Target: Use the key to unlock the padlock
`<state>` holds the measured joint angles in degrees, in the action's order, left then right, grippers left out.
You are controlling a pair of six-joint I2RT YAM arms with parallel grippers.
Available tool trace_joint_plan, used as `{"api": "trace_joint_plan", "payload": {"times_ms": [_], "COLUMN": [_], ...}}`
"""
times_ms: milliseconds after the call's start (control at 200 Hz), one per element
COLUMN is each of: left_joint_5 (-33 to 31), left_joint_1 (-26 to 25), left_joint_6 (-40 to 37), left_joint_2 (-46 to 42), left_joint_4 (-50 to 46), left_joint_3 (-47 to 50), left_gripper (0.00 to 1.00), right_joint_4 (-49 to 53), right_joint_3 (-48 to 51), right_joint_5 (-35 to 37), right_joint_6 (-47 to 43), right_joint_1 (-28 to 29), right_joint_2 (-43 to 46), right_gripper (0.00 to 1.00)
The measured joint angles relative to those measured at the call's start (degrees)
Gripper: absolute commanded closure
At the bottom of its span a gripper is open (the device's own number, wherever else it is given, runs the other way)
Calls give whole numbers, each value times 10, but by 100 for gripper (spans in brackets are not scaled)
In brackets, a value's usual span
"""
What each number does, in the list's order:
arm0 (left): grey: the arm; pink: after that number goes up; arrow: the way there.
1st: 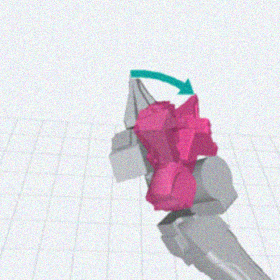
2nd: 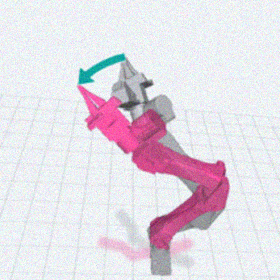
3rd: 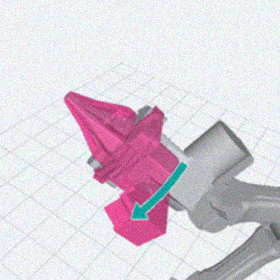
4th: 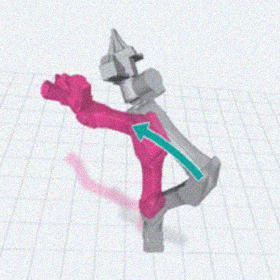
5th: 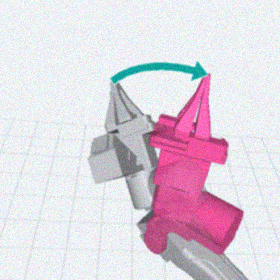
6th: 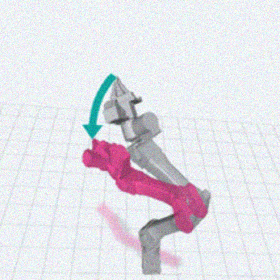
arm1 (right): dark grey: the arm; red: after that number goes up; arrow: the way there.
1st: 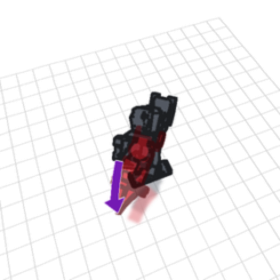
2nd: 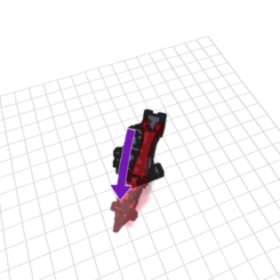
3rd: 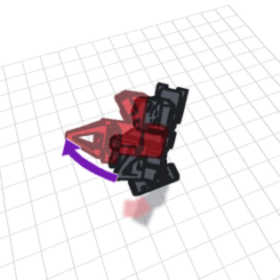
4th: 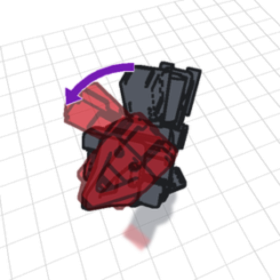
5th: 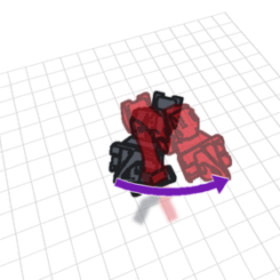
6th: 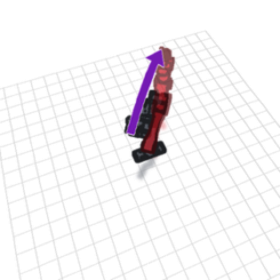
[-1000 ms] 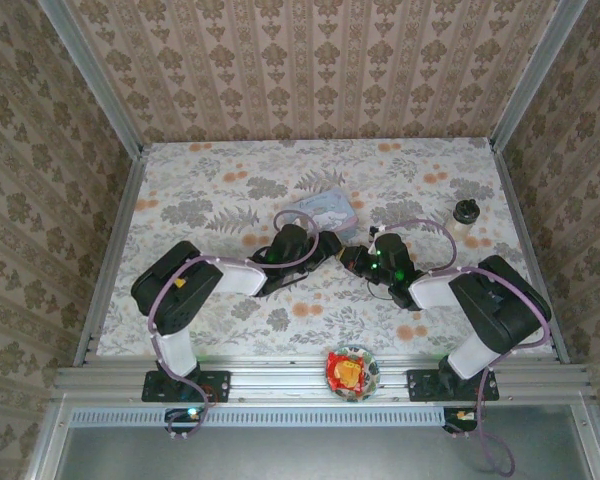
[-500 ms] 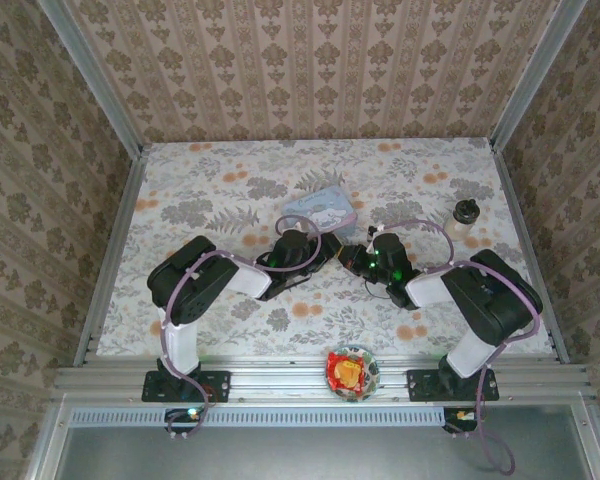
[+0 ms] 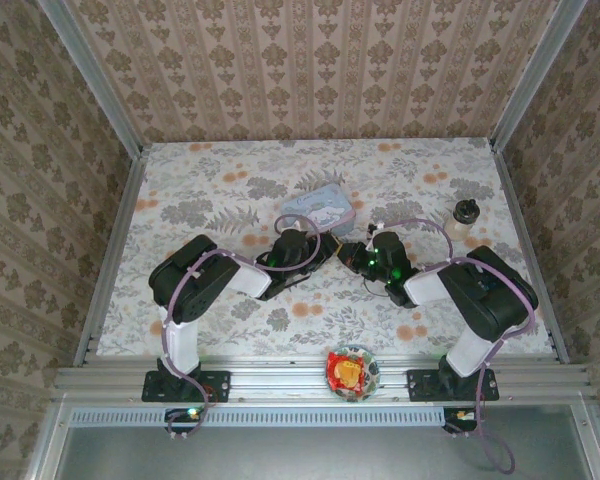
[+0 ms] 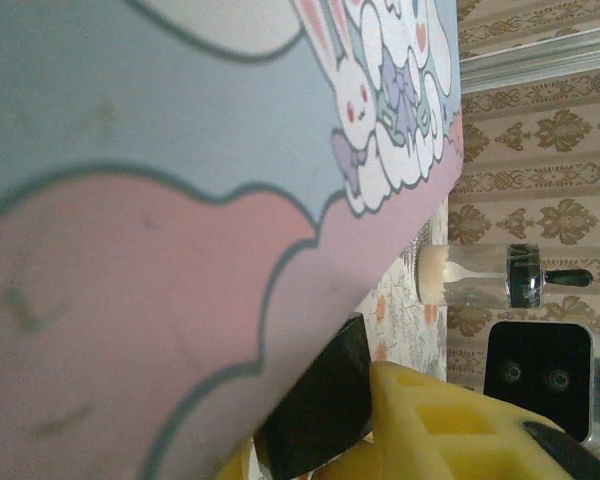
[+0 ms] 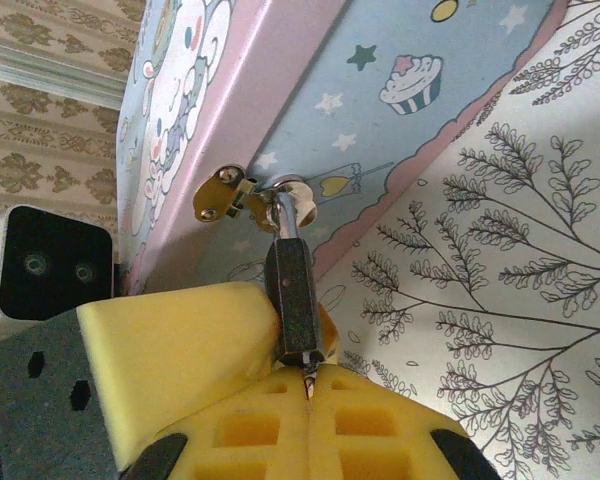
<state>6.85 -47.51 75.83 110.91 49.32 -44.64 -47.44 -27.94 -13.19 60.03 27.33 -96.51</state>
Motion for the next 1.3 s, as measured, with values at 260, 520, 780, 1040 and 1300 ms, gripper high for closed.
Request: {"api": "trace_joint_plan", "payload": {"times_ms": [260, 520, 780, 1040, 1300], "left_joint_5": [-2, -2, -3, -1, 45], "left_joint_1": [3, 3, 3, 4, 18], "left_joint_6": [0, 0, 0, 0, 31], "left_joint_2": [0, 0, 0, -4, -51], "left_joint_4": [5, 6, 8, -12, -109], "left_joint_3": [0, 0, 0, 0, -2], "left_gripper": [85, 100, 100, 100, 100], "right_joint_4": [1, 22, 100, 198, 348], "right_joint_3": [0, 0, 0, -1, -33], "right_joint_5": [0, 0, 21, 58, 112], "right_joint_6": [2, -8, -46, -109, -201], "right_joint_1": [-3, -3, -3, 5, 40], "right_joint_2": [0, 11, 83, 169, 230], "right_gripper": [84, 79, 74, 75, 77]}}
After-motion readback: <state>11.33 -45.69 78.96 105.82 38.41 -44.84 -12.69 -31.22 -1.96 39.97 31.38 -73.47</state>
